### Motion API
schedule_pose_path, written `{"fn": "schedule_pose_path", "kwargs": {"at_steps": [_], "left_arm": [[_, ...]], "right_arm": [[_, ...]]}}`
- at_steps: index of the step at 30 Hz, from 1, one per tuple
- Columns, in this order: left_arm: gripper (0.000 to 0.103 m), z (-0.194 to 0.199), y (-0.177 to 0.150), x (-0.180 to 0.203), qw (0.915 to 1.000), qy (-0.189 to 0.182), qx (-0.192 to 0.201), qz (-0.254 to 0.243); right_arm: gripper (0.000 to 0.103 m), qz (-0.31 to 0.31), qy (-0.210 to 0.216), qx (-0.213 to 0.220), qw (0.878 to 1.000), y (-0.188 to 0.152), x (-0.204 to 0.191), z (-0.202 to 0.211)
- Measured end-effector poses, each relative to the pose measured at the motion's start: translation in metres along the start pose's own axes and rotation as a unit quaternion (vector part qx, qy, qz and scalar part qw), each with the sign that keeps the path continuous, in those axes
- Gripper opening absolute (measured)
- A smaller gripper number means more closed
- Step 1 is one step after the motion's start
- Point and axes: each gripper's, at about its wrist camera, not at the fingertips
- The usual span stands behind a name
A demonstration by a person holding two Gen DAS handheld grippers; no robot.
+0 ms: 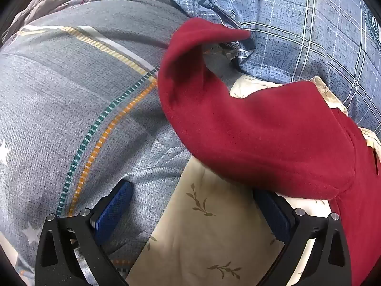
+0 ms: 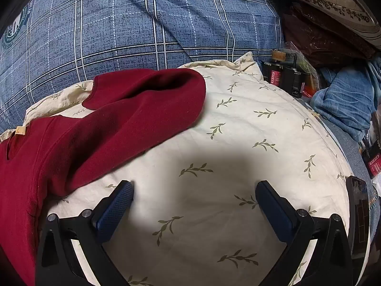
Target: Fold small clothes
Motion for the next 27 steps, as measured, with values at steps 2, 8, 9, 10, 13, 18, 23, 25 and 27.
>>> {"fn": "schedule_pose_path", "kwargs": {"at_steps": [2, 8, 9, 10, 13, 18, 23, 25, 27], "left_arm": [[0.102, 0.0001, 0.0000, 0.0000, 1.0000, 0.002, 0.000, -0.001], [0.102, 0.0008, -0.0001, -0.0017, 1.0000, 0.002, 0.000, -0.001], [0.102, 0.0000, 0.0000, 0.0002, 1.0000, 0.003, -0.001, -0.002], [0.102, 0.0000, 0.0000, 0.0002, 1.0000, 0.003, -0.001, -0.002], [0.102, 0.0000, 0.0000, 0.0002, 1.0000, 0.003, -0.001, -0.002], [0.102, 0.0000, 0.0000, 0.0002, 1.0000, 0.003, -0.001, -0.002], [0.102, -0.0001, 0.0002, 0.0005, 1.0000, 0.004, -0.001, -0.002], [0.102, -0.0001, 0.0004, 0.0006, 1.0000, 0.004, -0.001, -0.003], [0.102, -0.0001, 0.0004, 0.0006, 1.0000, 0.004, -0.001, -0.002]], "right_arm": [[0.103, 0.000, 0.000, 0.000, 1.000, -0.0001, 0.0000, 0.0001], [0.103, 0.000, 0.000, 0.000, 1.000, -0.0005, 0.0002, 0.0006], [0.103, 0.000, 0.000, 0.000, 1.000, 0.0000, 0.0000, 0.0000], [0.103, 0.000, 0.000, 0.000, 1.000, 0.0000, 0.0000, 0.0000], [0.103, 0.000, 0.000, 0.000, 1.000, 0.0000, 0.0000, 0.0000], [0.103, 0.000, 0.000, 0.000, 1.000, 0.0000, 0.0000, 0.0000], [0.103, 0.000, 0.000, 0.000, 1.000, 0.0000, 0.0000, 0.0000], [0.103, 0.000, 0.000, 0.000, 1.000, 0.0000, 0.0000, 0.0000], [0.103, 0.000, 0.000, 0.000, 1.000, 0.0000, 0.0000, 0.0000]]}}
Point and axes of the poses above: each gripper's, at about its wrist camera, not at the fingertips, and z roughly against the way its jaws point, x to its right, y to its top, and after that the axes turned 6 degrees about z, right-handed
